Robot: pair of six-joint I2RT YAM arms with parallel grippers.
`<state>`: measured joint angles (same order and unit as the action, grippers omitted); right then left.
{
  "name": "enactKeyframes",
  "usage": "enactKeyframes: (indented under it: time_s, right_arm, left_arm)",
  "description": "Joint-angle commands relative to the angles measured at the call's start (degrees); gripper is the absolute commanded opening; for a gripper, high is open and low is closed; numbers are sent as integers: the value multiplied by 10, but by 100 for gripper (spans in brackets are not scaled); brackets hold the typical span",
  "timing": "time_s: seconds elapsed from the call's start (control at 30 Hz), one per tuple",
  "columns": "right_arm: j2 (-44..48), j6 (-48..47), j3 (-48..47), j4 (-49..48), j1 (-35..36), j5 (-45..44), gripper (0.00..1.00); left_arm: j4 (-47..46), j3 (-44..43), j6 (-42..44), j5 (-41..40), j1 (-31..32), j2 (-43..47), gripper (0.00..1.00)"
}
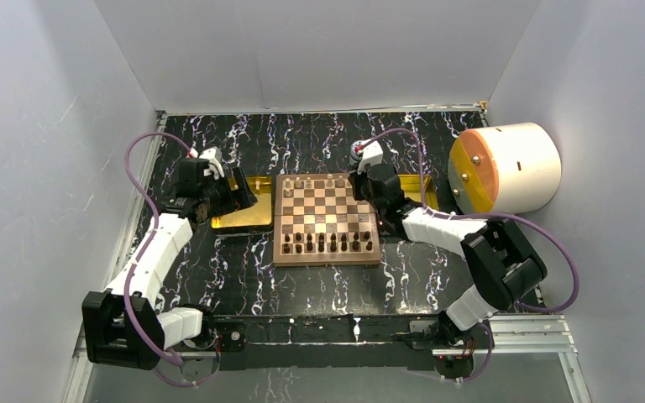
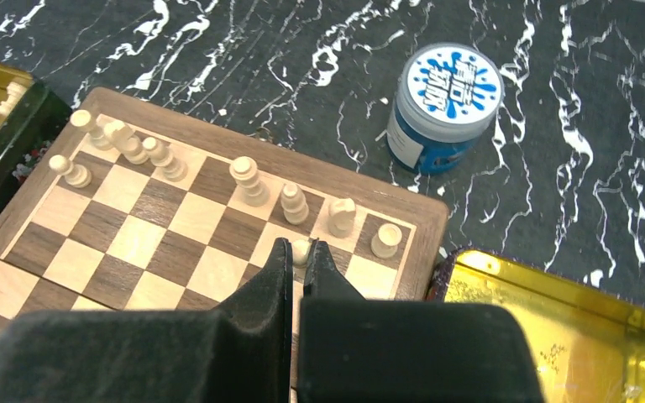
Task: Set up the chess pieces on the board
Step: Place the chess piece on the chessboard.
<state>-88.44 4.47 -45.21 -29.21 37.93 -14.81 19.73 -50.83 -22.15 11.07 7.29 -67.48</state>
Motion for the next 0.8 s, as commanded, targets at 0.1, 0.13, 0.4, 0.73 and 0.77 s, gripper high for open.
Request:
enactKeyframes:
  time_s: [0.1, 0.13, 0.4, 0.73, 0.77]
  right_arm:
    - [-19, 57, -16, -3, -33, -2, 0]
    - [-21, 58, -13, -7, -36, -6, 0]
    - [-31, 66, 12, -16, -42, -23, 0]
    - [-50, 70, 33, -55, -42, -44, 4]
    - [-52, 71, 36, -60, -42, -45, 4]
  left_arm:
    - [-11, 37, 39, -28, -1, 40, 90]
    - [-13, 40, 40, -27, -1, 42, 90]
    - [-16, 45, 46, -17, 0, 46, 90]
    - [-17, 46, 46, -13, 0, 54, 91]
    - [-18, 47, 46, -13, 0, 55, 91]
